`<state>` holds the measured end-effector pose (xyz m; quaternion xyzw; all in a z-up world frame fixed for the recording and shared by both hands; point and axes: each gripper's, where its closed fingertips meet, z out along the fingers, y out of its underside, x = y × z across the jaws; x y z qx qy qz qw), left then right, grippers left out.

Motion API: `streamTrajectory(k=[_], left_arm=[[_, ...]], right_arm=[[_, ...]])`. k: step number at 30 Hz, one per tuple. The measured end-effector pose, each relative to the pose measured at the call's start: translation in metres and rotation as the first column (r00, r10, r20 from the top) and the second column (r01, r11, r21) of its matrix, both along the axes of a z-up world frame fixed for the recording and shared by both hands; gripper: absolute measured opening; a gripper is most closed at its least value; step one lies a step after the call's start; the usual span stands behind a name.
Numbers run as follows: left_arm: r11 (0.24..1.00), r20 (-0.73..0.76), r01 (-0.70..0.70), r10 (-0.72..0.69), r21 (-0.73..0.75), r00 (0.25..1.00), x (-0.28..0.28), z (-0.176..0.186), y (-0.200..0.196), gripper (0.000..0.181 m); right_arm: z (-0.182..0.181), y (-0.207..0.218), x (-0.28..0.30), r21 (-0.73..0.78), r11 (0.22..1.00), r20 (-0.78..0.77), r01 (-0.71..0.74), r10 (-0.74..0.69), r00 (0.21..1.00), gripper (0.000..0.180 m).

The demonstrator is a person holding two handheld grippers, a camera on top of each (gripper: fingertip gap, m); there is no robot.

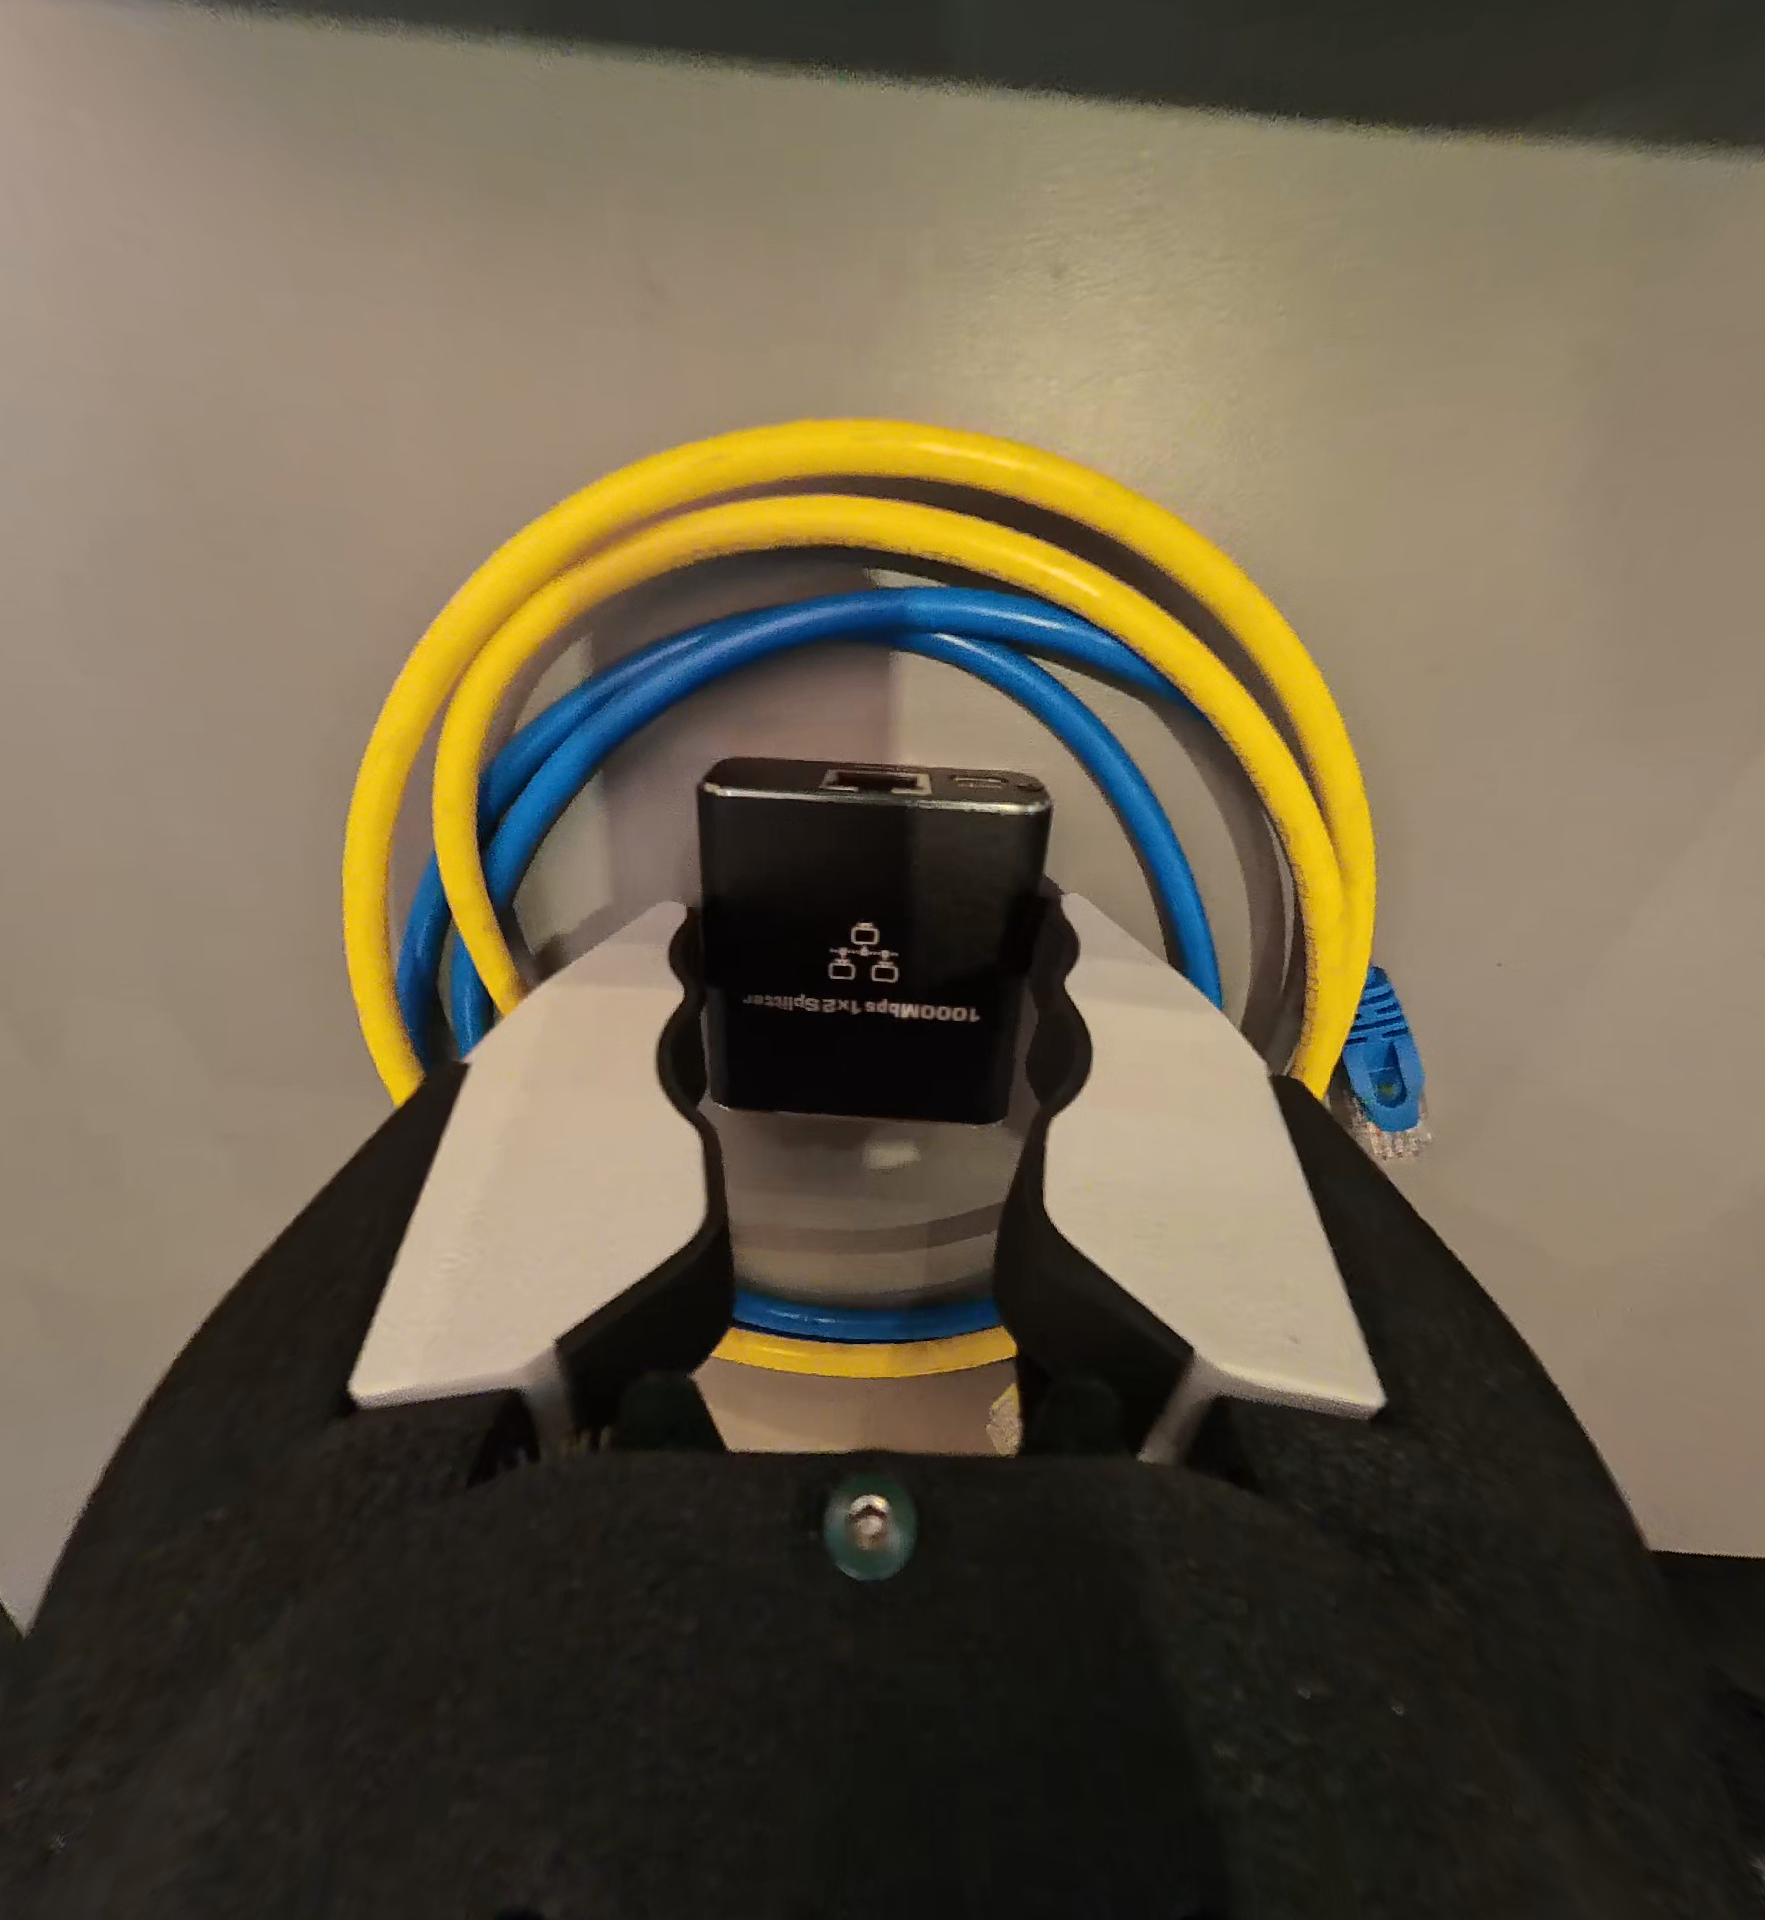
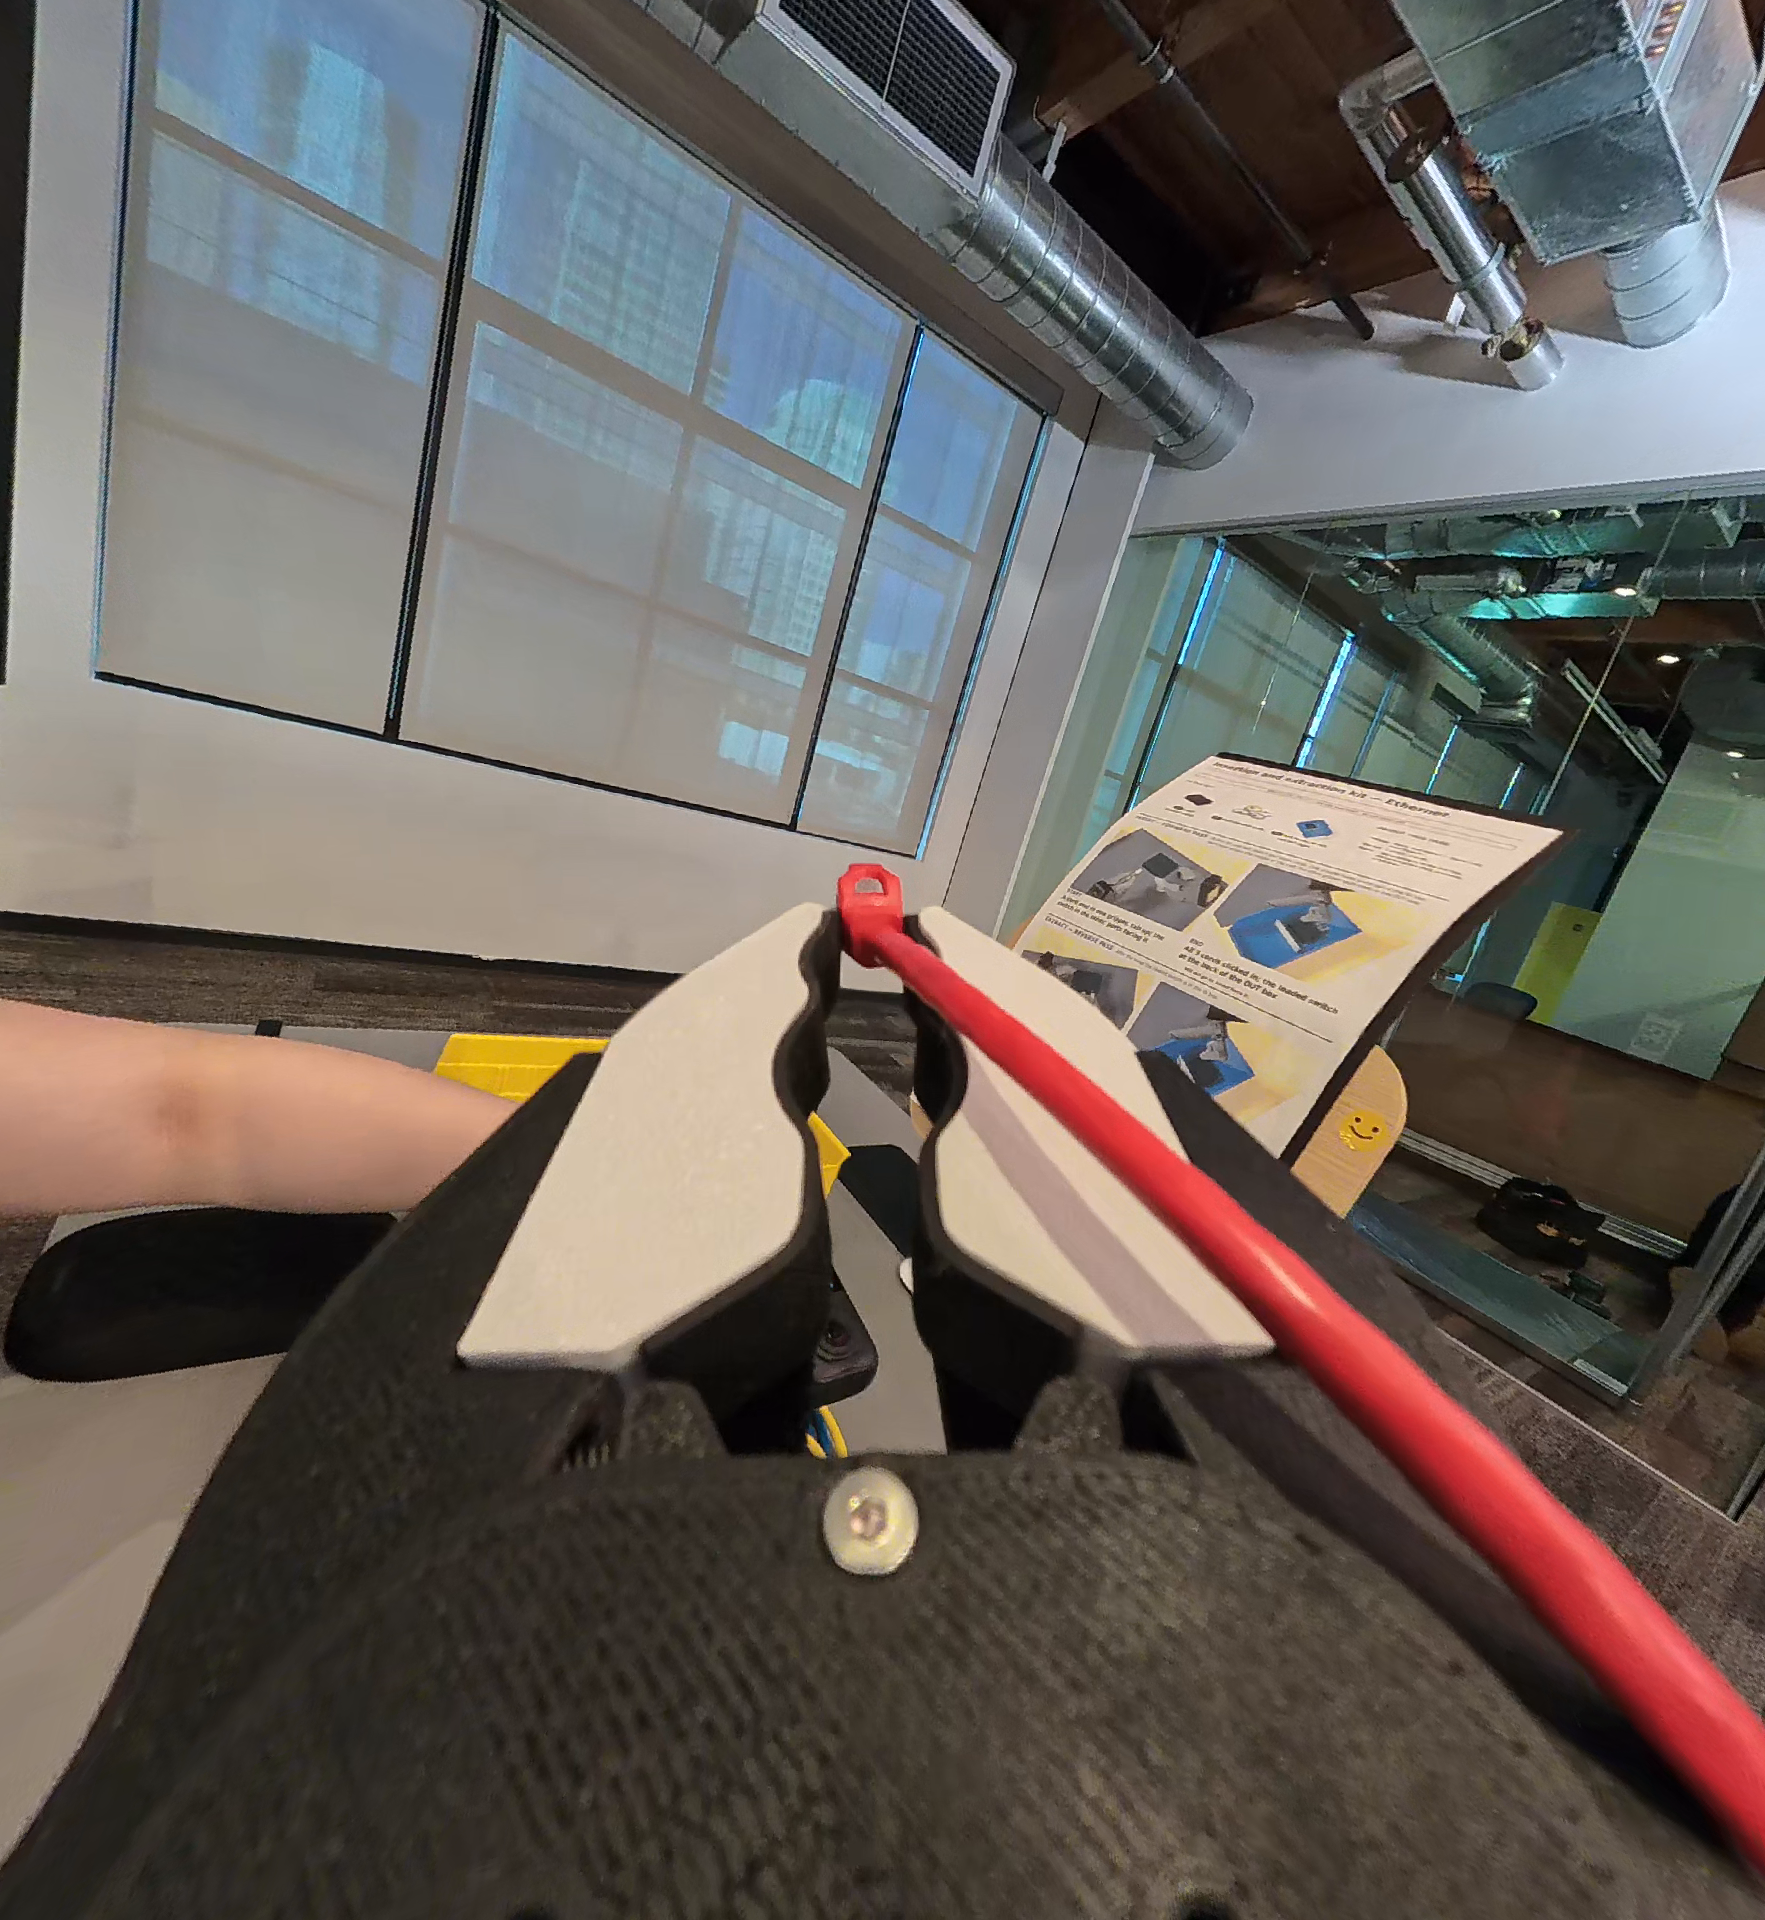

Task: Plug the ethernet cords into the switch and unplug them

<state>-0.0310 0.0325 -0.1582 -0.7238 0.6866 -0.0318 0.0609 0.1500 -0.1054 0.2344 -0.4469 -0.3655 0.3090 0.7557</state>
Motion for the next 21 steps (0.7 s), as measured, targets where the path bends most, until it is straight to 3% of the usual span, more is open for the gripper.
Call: streamTrajectory(k=[7, 12, 17, 21], left_arm=[[0.999, -0.008, 0.027, -0.027, 0.023, 1.0, 0.002, 0.0, -0.005, 0.059], [0.978, 0.002, 0.067, -0.069, 0.198, 0.998, -0.004, 0.012, 0.003, 0.059], [0.975, 0.293, 0.01, -0.077, 0.222, 0.953, 0.004, 0.067, -0.012, 0.059], [0.954, 0.51, 0.057, -0.206, 0.293, 0.835, 0.008, 0.134, -0.043, 0.059]], right_arm=[[-0.002, 0.001, -0.006, 0.0, 1.0, 0.023, 0.0, 0.0, 1.0, 0.012], [-0.004, 0.0, -0.011, 0.003, 1.0, 0.049, 0.002, -0.002, 0.999, 0.012], [-0.004, -0.001, -0.019, 0.024, 1.0, 0.074, -0.002, 0.0, 0.997, 0.012], [-0.006, 0.0, -0.039, 0.036, 0.999, 0.112, -0.022, 0.018, 0.994, 0.012]])
